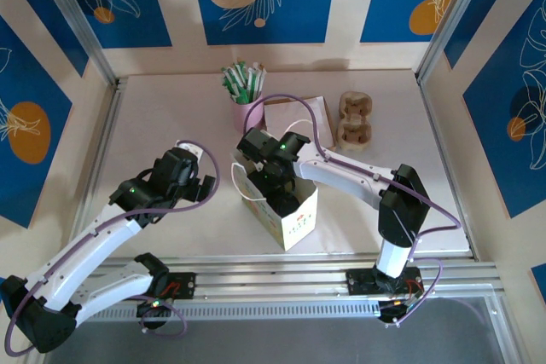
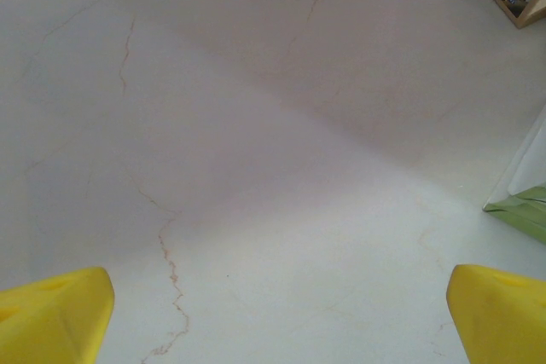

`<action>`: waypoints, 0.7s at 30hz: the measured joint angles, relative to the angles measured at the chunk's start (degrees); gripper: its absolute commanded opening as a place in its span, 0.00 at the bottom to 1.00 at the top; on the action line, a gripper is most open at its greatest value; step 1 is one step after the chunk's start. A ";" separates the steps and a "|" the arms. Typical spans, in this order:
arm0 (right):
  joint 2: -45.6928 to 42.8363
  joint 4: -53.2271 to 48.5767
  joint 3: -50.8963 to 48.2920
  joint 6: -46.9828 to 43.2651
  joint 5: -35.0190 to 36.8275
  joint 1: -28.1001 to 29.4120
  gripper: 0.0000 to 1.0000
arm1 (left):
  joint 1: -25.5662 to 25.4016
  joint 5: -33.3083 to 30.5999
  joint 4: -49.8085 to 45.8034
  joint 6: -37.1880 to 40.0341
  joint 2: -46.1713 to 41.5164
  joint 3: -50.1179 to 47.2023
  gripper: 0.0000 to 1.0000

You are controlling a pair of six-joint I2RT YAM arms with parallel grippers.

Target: Pack the takeout coffee

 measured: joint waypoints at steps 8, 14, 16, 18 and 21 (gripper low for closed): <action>0.79 -2.03 2.36 -0.04 0.09 0.02 0.83 | 0.00 0.00 0.00 0.13 0.00 0.00 1.00; 0.92 -3.15 3.30 0.00 -0.55 0.04 0.89 | 0.04 0.00 0.00 0.13 0.00 0.00 1.00; 0.92 -3.41 3.54 -0.13 -0.66 0.04 0.96 | 0.04 0.00 0.00 0.13 0.00 0.00 1.00; 1.27 -4.63 3.56 -0.35 -0.42 0.02 0.99 | 0.04 0.00 0.02 0.13 0.02 0.00 1.00; 1.60 -5.57 3.63 -0.26 0.15 0.02 0.99 | 0.04 0.00 0.02 0.13 0.02 0.00 1.00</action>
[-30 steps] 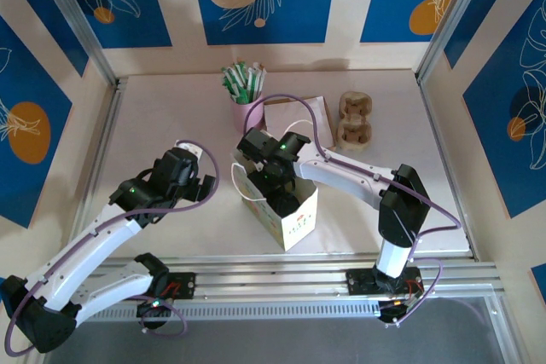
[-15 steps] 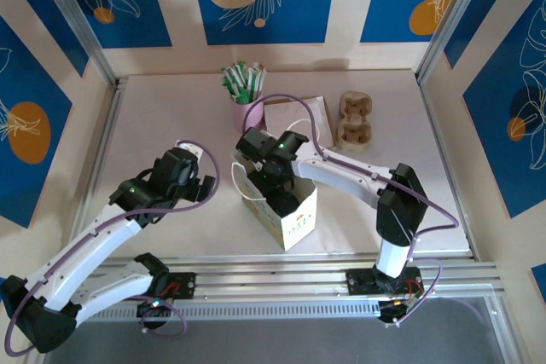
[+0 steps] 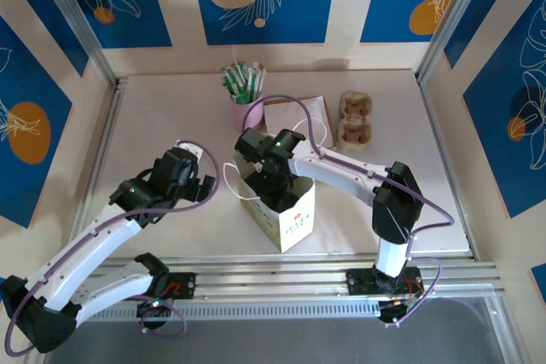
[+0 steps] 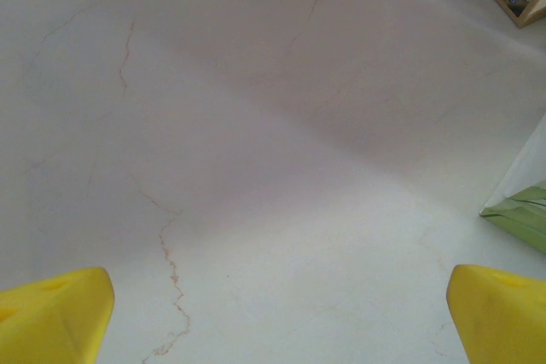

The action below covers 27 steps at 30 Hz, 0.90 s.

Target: Pack the takeout coffee

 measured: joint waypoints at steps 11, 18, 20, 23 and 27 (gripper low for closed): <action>-0.02 -5.86 3.30 0.00 0.04 0.26 0.99 | 0.04 0.00 0.00 0.00 0.00 -0.02 1.00; -0.42 -9.22 7.82 -0.24 0.48 1.11 0.99 | 0.04 0.00 0.00 0.00 0.00 -0.07 1.00; -0.96 -9.77 8.59 -0.42 0.52 1.14 0.99 | 0.04 0.00 0.00 0.00 0.00 -0.07 1.00; -1.81 -10.58 9.46 -0.46 0.92 1.25 0.99 | 0.04 0.00 0.00 0.00 0.00 -0.07 1.00; -2.69 -11.80 11.10 -0.85 1.31 1.25 0.99 | 0.04 0.00 0.00 0.00 0.00 -0.07 1.00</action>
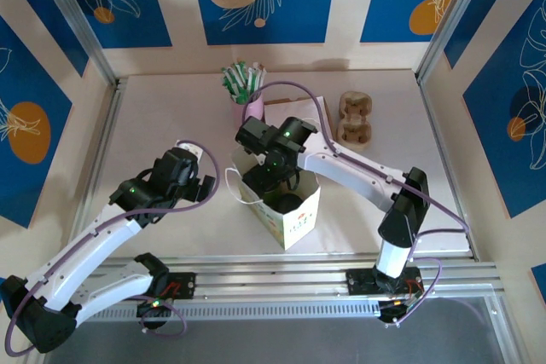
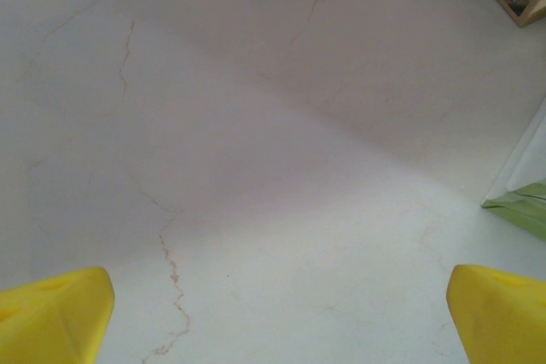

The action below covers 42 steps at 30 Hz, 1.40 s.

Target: Pack the takeout coffee

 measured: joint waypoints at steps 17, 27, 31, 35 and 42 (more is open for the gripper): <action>-5.16 -3.80 10.78 -1.73 0.50 1.03 0.99 | 0.02 -0.02 0.00 0.00 0.04 0.00 1.00; -8.81 -4.04 14.01 -2.38 1.46 1.33 0.99 | 0.02 -0.02 -0.02 0.00 0.04 -0.11 1.00; -11.67 -3.52 14.01 -2.45 2.75 1.31 0.99 | 0.04 -0.02 -0.02 0.00 0.04 -0.11 1.00; -16.48 -0.66 11.74 -2.40 3.48 0.22 0.99 | 0.04 -0.07 -0.02 0.00 0.04 -0.11 1.00; -26.34 5.55 2.67 -1.64 1.20 -5.57 0.99 | 0.04 -0.22 -0.02 -0.02 0.02 -0.15 1.00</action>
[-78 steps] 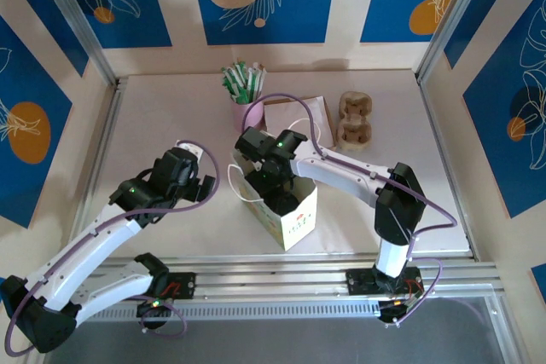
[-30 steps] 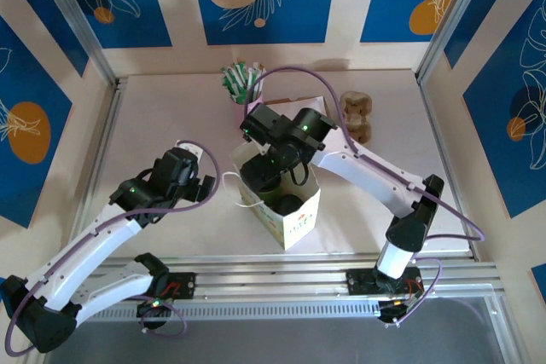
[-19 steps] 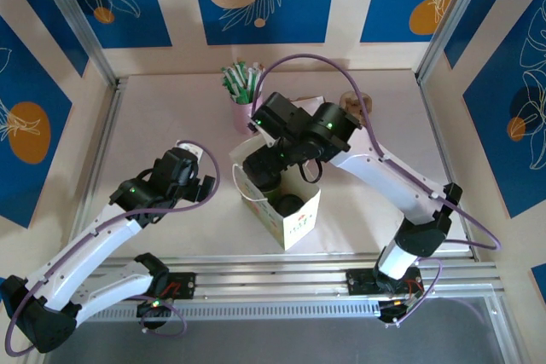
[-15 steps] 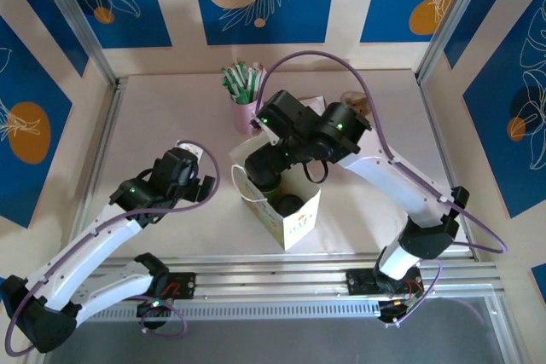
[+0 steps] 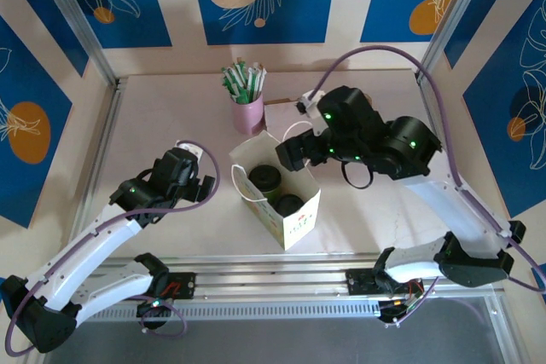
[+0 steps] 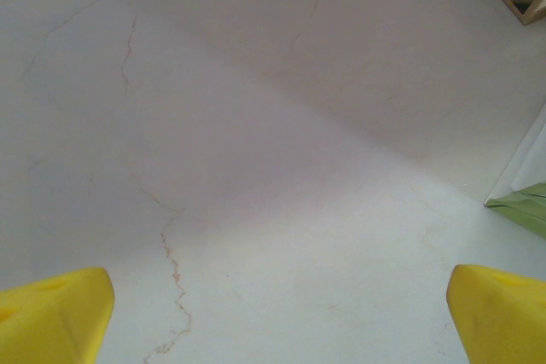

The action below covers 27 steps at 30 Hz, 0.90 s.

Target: Pack the takeout coffee

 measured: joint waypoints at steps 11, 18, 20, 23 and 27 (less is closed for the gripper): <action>-5.51 4.63 -8.46 1.92 -6.03 -9.84 0.99 | 0.02 -0.46 0.07 -0.17 -3.06 0.00 1.00; -9.75 6.75 -13.27 2.75 -11.08 -17.90 0.99 | 0.02 -0.13 -0.55 -1.09 -3.61 2.62 1.00; -10.56 7.54 -14.34 2.80 -12.59 -19.69 0.99 | 0.02 0.02 -0.72 -1.22 -3.13 4.20 1.00; -11.56 8.48 -16.04 2.95 -14.78 -21.94 0.99 | 0.02 0.02 -1.27 -1.22 -2.93 6.56 1.00; -12.61 9.16 -17.29 2.97 -17.79 -25.27 0.99 | 0.02 0.04 -2.14 -1.11 -2.60 10.12 1.00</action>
